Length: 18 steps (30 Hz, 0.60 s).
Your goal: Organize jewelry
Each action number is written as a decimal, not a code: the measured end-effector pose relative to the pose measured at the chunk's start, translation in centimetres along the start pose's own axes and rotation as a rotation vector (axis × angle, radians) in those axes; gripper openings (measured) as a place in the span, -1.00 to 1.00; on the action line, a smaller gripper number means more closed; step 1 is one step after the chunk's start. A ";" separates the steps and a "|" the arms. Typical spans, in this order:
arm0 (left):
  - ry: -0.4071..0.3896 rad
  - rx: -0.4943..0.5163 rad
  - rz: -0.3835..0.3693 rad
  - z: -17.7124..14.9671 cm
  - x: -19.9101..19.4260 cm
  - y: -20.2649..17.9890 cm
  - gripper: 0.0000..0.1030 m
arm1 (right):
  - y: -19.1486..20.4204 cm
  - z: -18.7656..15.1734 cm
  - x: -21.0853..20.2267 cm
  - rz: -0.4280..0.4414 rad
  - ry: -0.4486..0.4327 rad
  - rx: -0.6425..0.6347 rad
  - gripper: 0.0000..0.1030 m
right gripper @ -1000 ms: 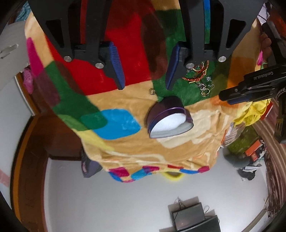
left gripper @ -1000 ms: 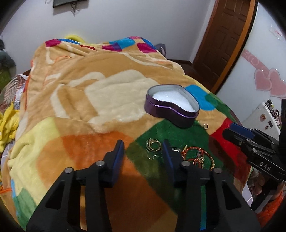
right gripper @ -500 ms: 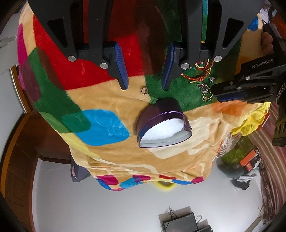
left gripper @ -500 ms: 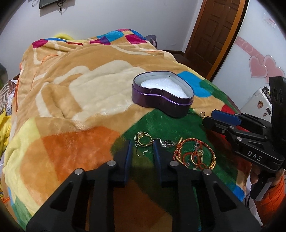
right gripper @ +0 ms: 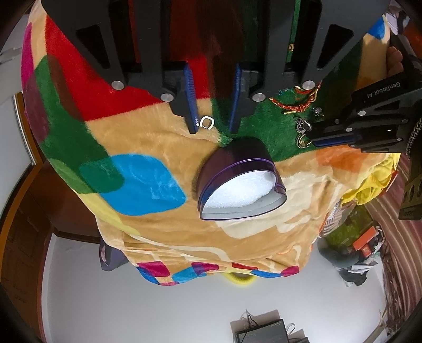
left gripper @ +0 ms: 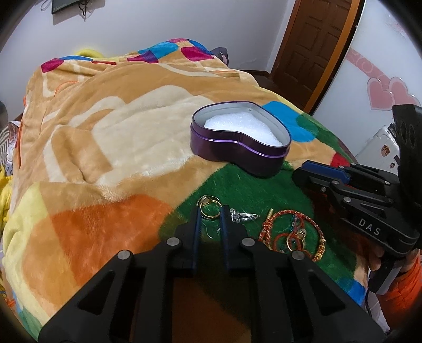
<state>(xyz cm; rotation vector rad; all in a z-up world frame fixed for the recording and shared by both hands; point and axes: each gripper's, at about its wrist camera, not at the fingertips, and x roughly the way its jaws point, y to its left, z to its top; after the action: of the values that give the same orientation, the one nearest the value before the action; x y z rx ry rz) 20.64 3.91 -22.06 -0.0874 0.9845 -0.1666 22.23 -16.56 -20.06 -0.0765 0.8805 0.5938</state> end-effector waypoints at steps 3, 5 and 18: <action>0.000 0.002 0.012 0.2 0.3 0.0 -0.74 | 0.1 -0.1 0.2 -0.013 0.001 -0.010 -0.79; -0.001 0.003 0.017 0.2 0.4 0.1 -0.74 | 0.2 -0.1 0.1 -0.018 -0.002 -0.016 -0.81; -0.039 0.016 0.079 0.5 -1.3 0.4 -0.87 | 0.4 0.3 -2.2 -0.015 -0.056 -0.021 -0.82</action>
<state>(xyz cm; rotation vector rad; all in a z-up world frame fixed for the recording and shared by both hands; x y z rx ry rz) 20.43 4.52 -20.75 -0.0367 0.9459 -0.0997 21.17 -17.17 -18.17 -0.0848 0.8191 0.5879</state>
